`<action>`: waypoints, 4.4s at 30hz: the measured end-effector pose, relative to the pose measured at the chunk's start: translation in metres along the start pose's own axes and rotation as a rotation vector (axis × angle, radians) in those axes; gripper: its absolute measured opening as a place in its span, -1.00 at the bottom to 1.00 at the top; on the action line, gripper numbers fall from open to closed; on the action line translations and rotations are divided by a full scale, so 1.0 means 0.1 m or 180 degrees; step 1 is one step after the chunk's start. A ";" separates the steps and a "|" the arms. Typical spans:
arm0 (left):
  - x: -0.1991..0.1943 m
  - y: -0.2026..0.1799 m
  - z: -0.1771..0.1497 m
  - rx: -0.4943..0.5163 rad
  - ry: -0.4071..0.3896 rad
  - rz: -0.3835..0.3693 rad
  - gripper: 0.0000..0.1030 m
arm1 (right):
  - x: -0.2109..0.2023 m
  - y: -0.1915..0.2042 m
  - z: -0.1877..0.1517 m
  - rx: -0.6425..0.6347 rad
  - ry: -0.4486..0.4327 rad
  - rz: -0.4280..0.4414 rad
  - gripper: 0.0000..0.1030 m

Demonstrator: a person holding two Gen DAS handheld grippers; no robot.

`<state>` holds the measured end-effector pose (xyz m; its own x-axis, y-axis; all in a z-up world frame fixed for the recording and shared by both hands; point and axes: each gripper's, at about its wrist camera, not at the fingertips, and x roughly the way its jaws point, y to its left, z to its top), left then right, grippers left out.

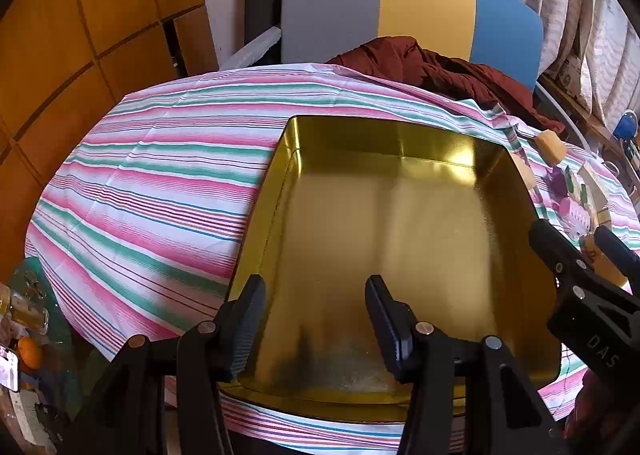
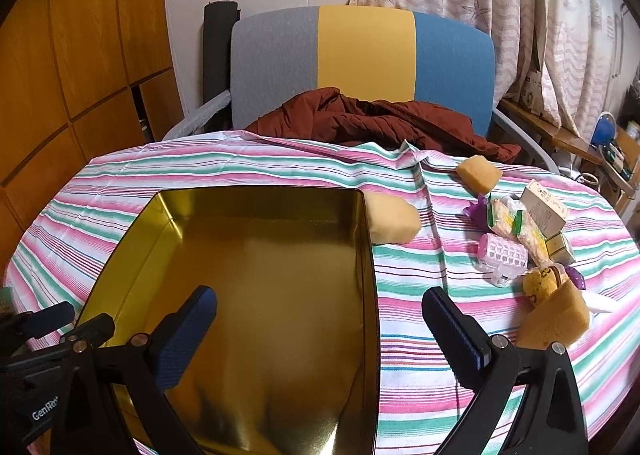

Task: Organize objects
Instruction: 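Move both tools from the gold tray toward the pile of items, then grasp the clear plastic bag with the right tool while the left tool grasps a yellow sponge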

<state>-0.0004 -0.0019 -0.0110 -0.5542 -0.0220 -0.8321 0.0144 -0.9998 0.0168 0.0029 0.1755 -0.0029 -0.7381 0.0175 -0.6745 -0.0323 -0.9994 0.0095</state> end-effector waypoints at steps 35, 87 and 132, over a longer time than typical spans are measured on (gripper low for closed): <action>-0.07 -0.23 -0.10 0.0146 0.0078 -0.0984 0.02 | -0.36 -0.61 0.03 0.0010 -0.0460 -0.0007 1.00; -0.23 -2.30 -0.14 0.1792 0.0021 -0.2255 0.38 | 0.18 -3.11 -0.92 0.1522 0.0126 -0.0757 -0.13; 0.29 -3.04 -0.17 0.1943 0.0133 -0.2507 -0.11 | -0.05 -2.92 -1.12 0.1369 0.0158 -0.0803 -0.16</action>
<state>-0.0066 0.3013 -0.0495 -0.1917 0.6365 -0.7471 -0.7816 -0.5594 -0.2760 0.0912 0.4641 -0.0854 -0.6390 0.2452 -0.7291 -0.4882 -0.8617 0.1381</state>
